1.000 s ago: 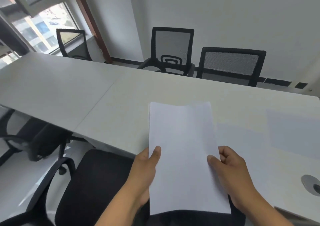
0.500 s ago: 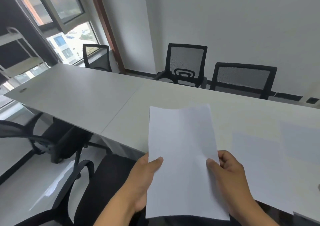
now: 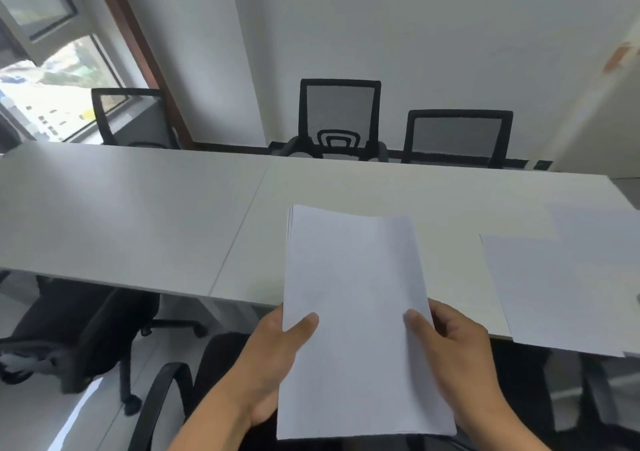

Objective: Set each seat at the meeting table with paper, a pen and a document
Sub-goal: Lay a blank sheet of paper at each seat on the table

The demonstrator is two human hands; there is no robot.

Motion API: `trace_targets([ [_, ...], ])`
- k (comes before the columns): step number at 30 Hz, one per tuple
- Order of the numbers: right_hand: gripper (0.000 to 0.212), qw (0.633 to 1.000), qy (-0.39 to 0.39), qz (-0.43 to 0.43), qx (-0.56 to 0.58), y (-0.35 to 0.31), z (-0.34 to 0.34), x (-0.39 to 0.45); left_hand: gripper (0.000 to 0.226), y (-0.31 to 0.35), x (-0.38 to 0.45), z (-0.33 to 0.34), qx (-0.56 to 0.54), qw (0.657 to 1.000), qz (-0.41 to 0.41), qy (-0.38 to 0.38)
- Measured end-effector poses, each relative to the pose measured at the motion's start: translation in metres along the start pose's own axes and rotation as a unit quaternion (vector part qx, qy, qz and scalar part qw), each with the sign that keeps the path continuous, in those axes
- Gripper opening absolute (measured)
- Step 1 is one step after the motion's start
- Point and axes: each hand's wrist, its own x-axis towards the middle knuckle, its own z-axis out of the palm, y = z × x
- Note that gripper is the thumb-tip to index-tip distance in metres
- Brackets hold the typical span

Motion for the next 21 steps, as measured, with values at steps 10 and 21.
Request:
trace_targets([
  [10,0.009,0.993,0.114,0.034,0.015,0.023,0.01,0.064,0.037,0.004,0.069,-0.008,-0.042,0.998,-0.028,-0.022],
  [21,0.015,0.992,0.112,0.061,-0.024,0.073,0.014,0.144,0.042,-0.016,0.15,-0.015,-0.059,0.995,-0.075,0.0],
])
